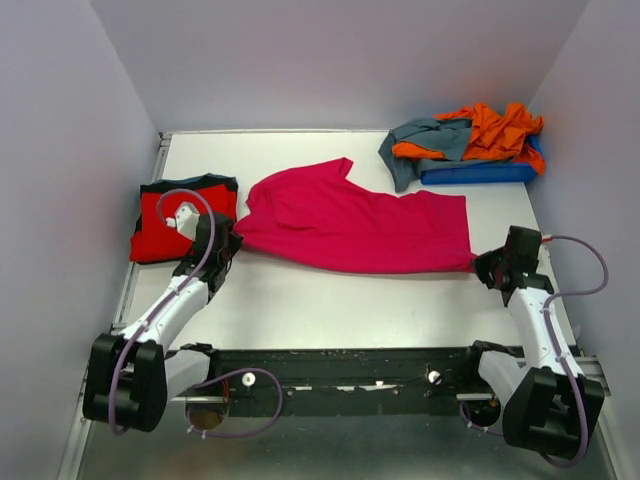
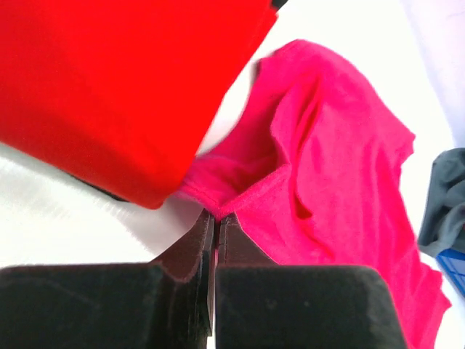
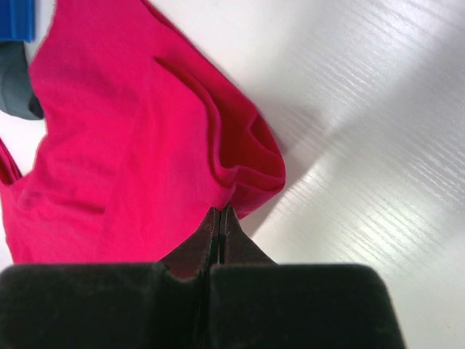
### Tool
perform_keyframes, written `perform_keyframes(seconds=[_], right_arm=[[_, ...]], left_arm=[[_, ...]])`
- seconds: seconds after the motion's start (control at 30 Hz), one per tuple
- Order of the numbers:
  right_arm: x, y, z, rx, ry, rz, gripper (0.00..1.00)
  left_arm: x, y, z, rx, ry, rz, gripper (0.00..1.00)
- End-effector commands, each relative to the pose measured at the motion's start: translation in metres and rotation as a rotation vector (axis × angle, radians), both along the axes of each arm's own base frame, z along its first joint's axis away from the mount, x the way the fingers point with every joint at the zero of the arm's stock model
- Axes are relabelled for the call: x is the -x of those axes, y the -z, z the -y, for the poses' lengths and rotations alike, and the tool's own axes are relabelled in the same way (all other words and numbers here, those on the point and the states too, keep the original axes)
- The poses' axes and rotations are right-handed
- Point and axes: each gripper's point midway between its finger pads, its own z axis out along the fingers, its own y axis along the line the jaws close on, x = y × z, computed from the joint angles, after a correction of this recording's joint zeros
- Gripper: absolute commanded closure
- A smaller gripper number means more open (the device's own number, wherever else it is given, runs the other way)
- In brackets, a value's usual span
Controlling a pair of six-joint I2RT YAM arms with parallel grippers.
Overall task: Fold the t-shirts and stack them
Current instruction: Fold the flattened tshirt in 1/3 of the way
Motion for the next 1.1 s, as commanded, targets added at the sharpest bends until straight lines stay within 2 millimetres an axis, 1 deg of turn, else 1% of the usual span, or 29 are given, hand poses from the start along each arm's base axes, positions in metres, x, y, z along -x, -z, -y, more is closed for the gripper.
perform_keyframes(seconds=[0.0,0.07,0.1,0.13,0.2,0.23,0.33,0.4,0.47,0.53,0.57,0.63,0.73,0.8,0.83,0.9,0.93,0.97,1.0,1.03,1.07], right_arm=[[-0.012,-0.041,0.018,0.071,0.045,0.019,0.99],[-0.006,-0.055,0.025,0.110,0.067,0.016,0.99],[-0.002,-0.057,0.028,0.127,0.077,0.019,0.99],[0.002,-0.056,0.029,0.141,0.084,0.023,0.99],[0.014,-0.040,0.027,0.136,0.094,-0.002,0.99],[0.021,-0.029,0.025,0.119,0.100,-0.025,0.99],[0.035,0.007,0.011,0.051,0.077,-0.096,0.99],[0.042,0.023,0.005,0.019,0.065,-0.140,0.99],[0.043,0.028,0.003,0.006,0.064,-0.165,0.99],[0.038,0.022,0.005,0.010,0.060,-0.154,0.99],[0.033,0.015,0.006,0.016,0.056,-0.137,0.99],[0.016,-0.003,0.005,0.019,0.027,-0.074,0.99],[-0.010,-0.042,0.008,0.030,0.005,0.020,0.99],[-0.026,-0.075,0.010,0.043,-0.012,0.080,0.99],[-0.036,-0.102,0.012,0.057,-0.013,0.127,0.99],[-0.045,-0.139,0.015,0.084,-0.024,0.179,0.99],[-0.051,-0.161,0.012,0.090,-0.053,0.230,0.99],[-0.053,-0.178,0.013,0.106,-0.055,0.262,0.99],[-0.056,-0.200,0.014,0.123,-0.056,0.302,0.99],[-0.057,-0.223,0.014,0.136,-0.056,0.342,0.99],[-0.056,-0.238,0.015,0.145,-0.055,0.365,0.99]], left_arm=[[0.002,-0.050,-0.021,-0.109,-0.036,0.017,1.00],[0.003,-0.064,-0.025,-0.114,-0.035,0.021,1.00],[0.004,-0.068,-0.028,-0.105,-0.035,0.023,1.00],[0.007,-0.064,-0.028,-0.095,-0.027,0.012,1.00],[0.013,-0.055,-0.032,-0.082,-0.030,-0.004,1.00],[0.017,-0.050,-0.034,-0.072,-0.038,-0.009,1.00],[0.029,-0.027,-0.026,-0.028,-0.009,-0.036,1.00],[0.035,-0.015,-0.020,0.002,0.010,-0.049,1.00],[0.041,-0.007,-0.020,0.010,0.008,-0.054,1.00],[0.041,-0.010,-0.020,0.014,0.010,-0.042,1.00],[0.040,-0.013,-0.021,0.009,0.007,-0.038,1.00],[0.032,-0.029,-0.022,0.001,0.003,-0.014,1.00],[0.015,-0.060,-0.024,-0.018,-0.004,0.029,1.00],[0.000,-0.092,-0.025,-0.033,-0.010,0.066,1.00],[-0.005,-0.106,-0.026,-0.040,-0.011,0.080,1.00],[-0.015,-0.139,-0.028,-0.052,-0.012,0.123,1.00],[-0.019,-0.158,-0.029,-0.057,-0.011,0.156,1.00],[-0.023,-0.180,-0.030,-0.066,-0.010,0.189,1.00],[-0.025,-0.197,-0.032,-0.076,-0.011,0.204,1.00],[-0.026,-0.217,-0.033,-0.087,-0.016,0.227,1.00],[-0.026,-0.233,-0.036,-0.098,-0.023,0.245,1.00]])
